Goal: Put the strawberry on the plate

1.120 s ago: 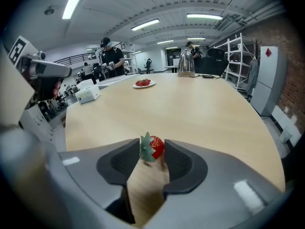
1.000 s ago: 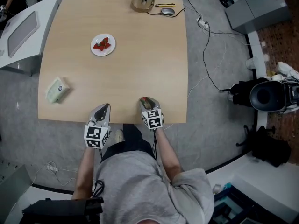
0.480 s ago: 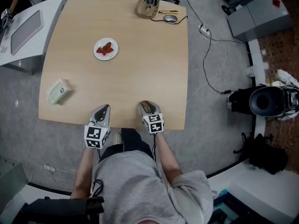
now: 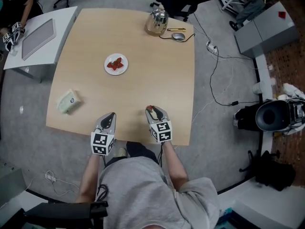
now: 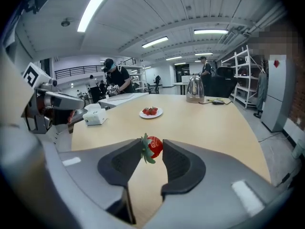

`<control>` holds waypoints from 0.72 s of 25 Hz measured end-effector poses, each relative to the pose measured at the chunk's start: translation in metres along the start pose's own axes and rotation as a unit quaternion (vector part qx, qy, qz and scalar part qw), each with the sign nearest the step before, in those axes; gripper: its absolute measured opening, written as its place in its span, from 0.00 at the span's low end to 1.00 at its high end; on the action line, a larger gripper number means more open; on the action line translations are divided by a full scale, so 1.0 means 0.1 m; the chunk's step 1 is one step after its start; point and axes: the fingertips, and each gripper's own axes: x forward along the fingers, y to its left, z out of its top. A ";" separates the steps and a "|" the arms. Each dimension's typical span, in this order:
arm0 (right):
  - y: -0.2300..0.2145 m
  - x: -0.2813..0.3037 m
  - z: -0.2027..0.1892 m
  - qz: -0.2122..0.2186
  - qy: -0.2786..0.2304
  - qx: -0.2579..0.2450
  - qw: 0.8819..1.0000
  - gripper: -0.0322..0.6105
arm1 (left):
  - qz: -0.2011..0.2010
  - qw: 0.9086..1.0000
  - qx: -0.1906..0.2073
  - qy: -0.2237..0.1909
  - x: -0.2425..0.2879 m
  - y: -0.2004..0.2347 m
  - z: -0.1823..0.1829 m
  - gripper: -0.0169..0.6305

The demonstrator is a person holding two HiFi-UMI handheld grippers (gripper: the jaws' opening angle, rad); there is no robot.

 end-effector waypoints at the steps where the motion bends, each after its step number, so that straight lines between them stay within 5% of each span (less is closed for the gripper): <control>1: 0.00 0.03 0.09 0.003 -0.007 -0.005 1.000 0.28 | 0.004 1.000 0.000 -0.001 -0.01 0.02 0.01 0.06; 18: 0.18 0.95 1.27 0.067 -0.054 -0.092 0.992 0.28 | 0.094 0.995 -0.032 -0.015 -0.36 0.45 -0.02 0.06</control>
